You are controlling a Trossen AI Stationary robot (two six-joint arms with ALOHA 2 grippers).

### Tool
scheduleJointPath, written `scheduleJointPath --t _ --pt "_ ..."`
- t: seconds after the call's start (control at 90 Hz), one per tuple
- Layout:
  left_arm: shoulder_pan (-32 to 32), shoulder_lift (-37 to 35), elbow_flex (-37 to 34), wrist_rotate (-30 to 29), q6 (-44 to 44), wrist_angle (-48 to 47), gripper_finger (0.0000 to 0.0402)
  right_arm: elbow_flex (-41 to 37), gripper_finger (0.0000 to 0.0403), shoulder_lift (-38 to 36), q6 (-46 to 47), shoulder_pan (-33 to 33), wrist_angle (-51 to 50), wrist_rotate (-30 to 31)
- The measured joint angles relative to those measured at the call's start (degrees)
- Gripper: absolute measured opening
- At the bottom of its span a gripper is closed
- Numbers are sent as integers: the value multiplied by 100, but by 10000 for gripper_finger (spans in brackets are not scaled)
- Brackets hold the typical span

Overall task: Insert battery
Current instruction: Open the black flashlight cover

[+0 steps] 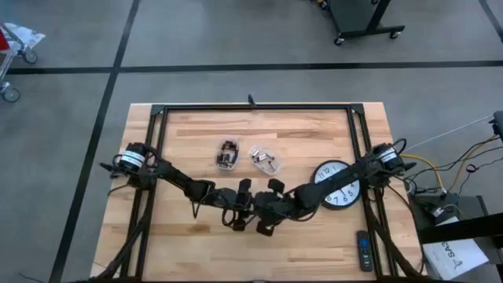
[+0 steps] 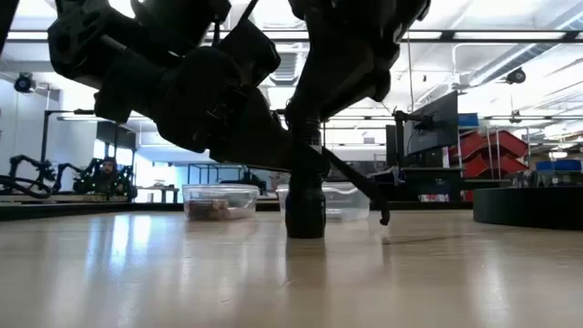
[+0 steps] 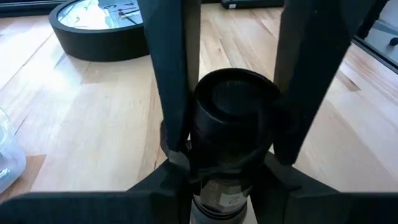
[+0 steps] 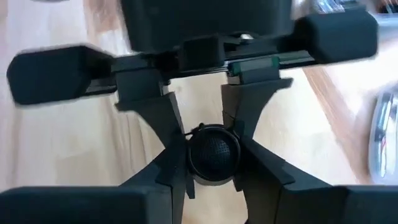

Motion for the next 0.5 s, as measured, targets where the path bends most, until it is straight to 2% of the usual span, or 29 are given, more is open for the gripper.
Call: scheduleJointPath --t 0.5 --pt "-26 -7 -14 90 99 -75 95 140 85 -49 -4471 -866 -60 -2876"
